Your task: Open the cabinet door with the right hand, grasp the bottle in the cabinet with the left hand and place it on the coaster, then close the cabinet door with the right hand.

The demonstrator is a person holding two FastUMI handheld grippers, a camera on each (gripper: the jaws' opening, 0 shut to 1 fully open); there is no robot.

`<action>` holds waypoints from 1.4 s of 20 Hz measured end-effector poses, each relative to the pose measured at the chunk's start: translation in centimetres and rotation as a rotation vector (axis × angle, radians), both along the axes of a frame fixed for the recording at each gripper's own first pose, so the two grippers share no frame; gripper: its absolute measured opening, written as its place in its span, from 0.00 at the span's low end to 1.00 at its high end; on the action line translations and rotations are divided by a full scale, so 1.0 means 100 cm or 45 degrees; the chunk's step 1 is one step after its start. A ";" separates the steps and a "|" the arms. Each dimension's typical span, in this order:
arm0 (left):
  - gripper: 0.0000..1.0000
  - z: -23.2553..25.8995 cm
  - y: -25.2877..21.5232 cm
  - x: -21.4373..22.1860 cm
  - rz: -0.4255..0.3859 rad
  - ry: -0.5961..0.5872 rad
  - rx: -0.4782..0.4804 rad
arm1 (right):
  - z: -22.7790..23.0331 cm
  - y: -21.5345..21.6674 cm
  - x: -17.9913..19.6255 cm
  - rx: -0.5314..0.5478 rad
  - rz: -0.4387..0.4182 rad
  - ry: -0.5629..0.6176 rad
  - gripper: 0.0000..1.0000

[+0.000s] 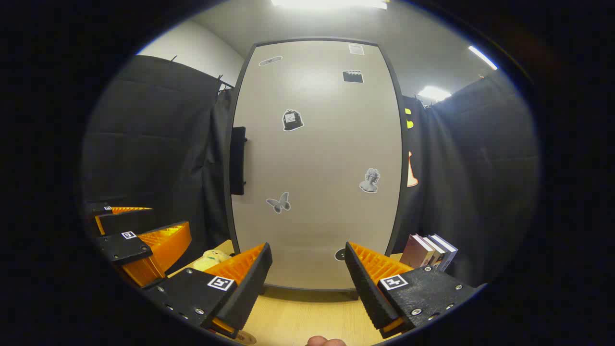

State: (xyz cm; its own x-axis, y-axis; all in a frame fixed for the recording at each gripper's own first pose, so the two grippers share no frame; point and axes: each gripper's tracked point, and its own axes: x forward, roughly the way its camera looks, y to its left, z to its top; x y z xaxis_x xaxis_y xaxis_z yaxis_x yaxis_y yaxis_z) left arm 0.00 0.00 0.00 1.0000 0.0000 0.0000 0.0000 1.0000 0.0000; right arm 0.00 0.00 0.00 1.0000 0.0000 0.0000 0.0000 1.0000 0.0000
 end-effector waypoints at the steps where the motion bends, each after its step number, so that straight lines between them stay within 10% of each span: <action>1: 0.84 0.000 0.002 0.003 0.004 0.001 -0.011 | 0.004 -0.001 0.002 -0.010 -0.004 -0.020 0.95; 28: 0.84 0.003 -0.009 0.015 -0.031 -0.011 -0.056 | 0.022 -0.020 0.008 -0.059 -0.046 -0.106 0.95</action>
